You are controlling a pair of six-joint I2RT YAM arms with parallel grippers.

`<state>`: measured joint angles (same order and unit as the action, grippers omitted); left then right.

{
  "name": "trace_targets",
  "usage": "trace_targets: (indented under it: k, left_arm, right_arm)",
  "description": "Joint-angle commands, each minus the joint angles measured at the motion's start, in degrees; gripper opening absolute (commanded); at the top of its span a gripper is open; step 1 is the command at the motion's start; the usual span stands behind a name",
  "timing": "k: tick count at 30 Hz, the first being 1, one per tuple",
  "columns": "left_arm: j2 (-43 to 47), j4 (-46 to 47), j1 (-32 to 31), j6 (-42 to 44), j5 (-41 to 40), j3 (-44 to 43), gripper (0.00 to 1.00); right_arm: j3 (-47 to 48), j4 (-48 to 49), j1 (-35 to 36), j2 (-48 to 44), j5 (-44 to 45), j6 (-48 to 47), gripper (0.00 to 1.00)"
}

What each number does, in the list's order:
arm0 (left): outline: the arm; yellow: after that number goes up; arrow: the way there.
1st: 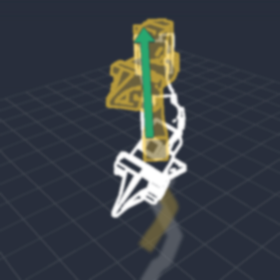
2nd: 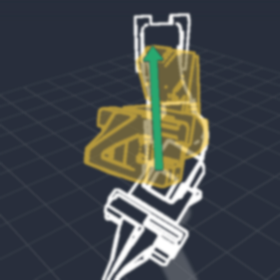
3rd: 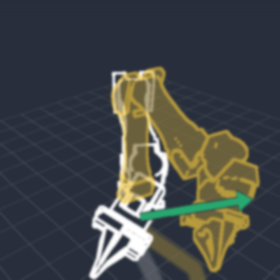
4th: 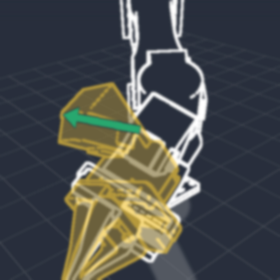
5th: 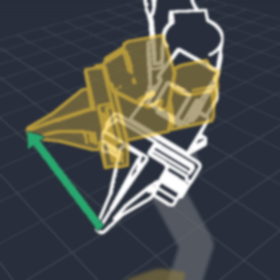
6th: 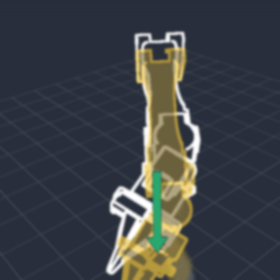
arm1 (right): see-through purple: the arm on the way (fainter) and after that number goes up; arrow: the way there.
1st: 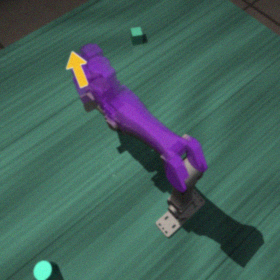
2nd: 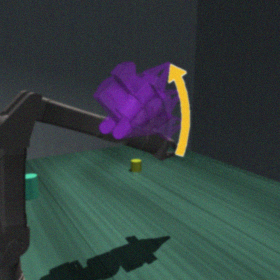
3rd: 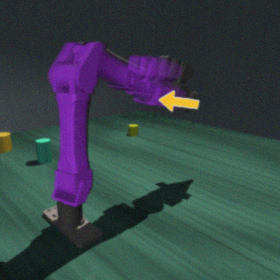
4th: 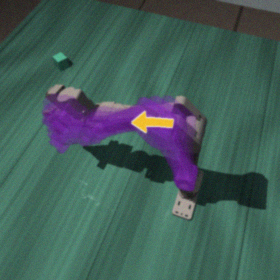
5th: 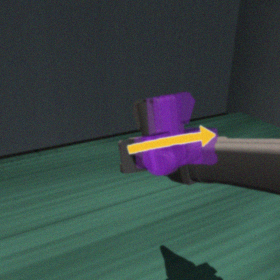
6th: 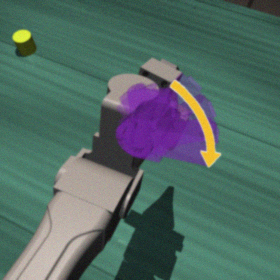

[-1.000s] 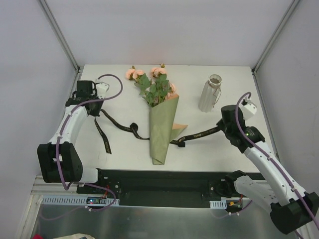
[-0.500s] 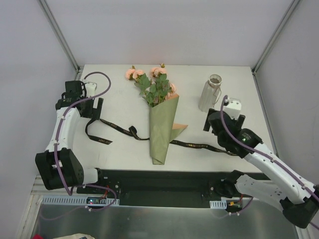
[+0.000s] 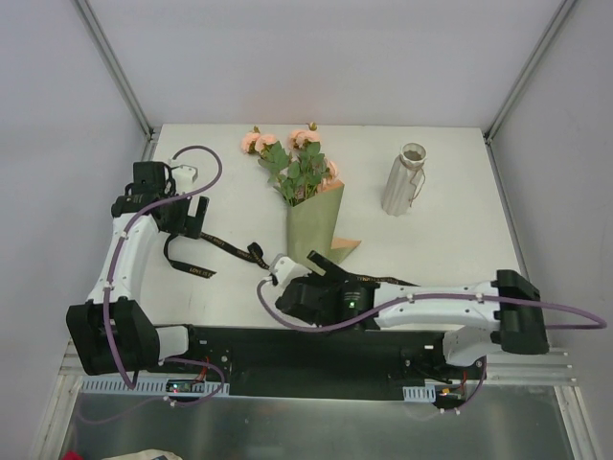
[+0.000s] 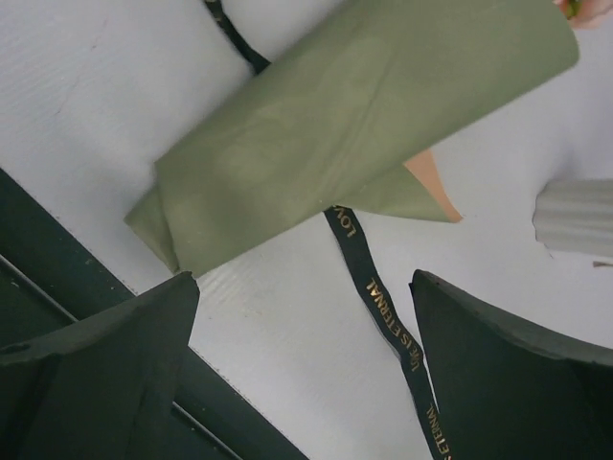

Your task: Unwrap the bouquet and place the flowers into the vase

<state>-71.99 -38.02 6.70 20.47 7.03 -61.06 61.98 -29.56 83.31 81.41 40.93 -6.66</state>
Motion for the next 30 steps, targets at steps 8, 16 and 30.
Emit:
trace_targets:
  k: [8,16,30]
  left_arm:
    - [3.3,-1.1,-0.6,0.4,1.7,2.8,0.99]
    - [2.6,-1.0,-0.7,1.1,1.6,2.6,0.99]
    - [1.7,-1.0,-0.6,0.8,1.7,2.2,0.99]
  right_arm:
    - [6.4,6.4,2.2,15.4,-4.3,-8.9,0.96]
    - [6.2,7.3,2.2,20.4,-1.4,-9.4,0.96]
    - [4.0,12.2,-0.2,23.6,8.5,-9.9,0.96]
